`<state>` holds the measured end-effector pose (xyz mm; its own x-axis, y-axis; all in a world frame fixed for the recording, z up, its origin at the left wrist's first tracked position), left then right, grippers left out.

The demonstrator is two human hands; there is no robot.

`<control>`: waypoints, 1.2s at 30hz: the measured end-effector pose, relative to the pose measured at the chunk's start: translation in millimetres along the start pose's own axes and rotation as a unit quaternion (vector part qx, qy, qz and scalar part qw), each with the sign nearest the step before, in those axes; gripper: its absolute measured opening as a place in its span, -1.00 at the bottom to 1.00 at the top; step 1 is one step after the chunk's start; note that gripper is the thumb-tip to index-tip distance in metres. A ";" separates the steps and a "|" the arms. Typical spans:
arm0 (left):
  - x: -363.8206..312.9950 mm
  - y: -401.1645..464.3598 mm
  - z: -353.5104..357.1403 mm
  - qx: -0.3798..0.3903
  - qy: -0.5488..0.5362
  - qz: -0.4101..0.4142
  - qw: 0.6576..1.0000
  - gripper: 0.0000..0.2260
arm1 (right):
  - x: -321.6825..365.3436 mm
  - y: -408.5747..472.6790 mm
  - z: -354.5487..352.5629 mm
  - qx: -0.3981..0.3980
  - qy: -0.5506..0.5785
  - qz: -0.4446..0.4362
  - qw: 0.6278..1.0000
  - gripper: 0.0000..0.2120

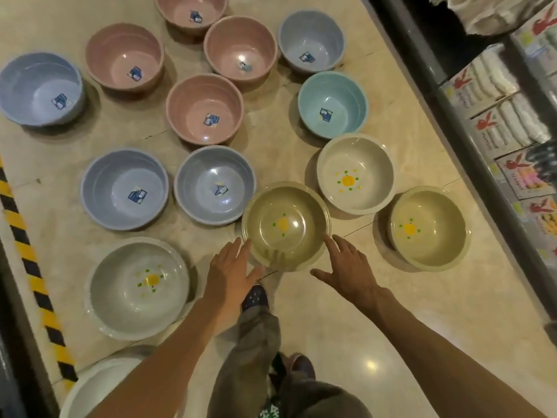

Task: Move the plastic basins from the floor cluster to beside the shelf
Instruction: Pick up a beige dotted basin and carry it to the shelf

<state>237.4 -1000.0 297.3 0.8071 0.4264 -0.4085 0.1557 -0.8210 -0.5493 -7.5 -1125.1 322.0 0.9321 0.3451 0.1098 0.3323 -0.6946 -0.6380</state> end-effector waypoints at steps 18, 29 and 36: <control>90.0 192.3 155.8 0.005 -0.174 -0.174 0.969 -0.37 | -81.2 248.3 138.6 0.071 0.215 0.133 0.965 -0.04; 103.7 238.7 219.9 -0.074 -0.281 -0.207 0.934 -0.18 | -114.6 308.6 184.0 0.004 0.250 0.197 0.948 -0.56; 91.5 185.8 175.3 -0.093 -0.294 -0.203 0.929 -0.22 | -96.6 259.9 124.4 0.004 0.249 0.124 0.960 -0.48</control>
<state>240.3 -1047.0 30.0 0.2187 0.8039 -0.5531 0.5191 -0.5758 -0.6316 -29.1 -1260.5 50.7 0.9361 -0.1777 0.3035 0.0910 -0.7110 -0.6972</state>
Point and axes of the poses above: each hand's wrist, its own y-axis towards the middle knuckle, its own z-axis out of the palm, x = y × z, the point moved 1 cm from there along y, towards the middle knuckle, and after that the axes turned 3 degrees about z, right-handed, at the moved point
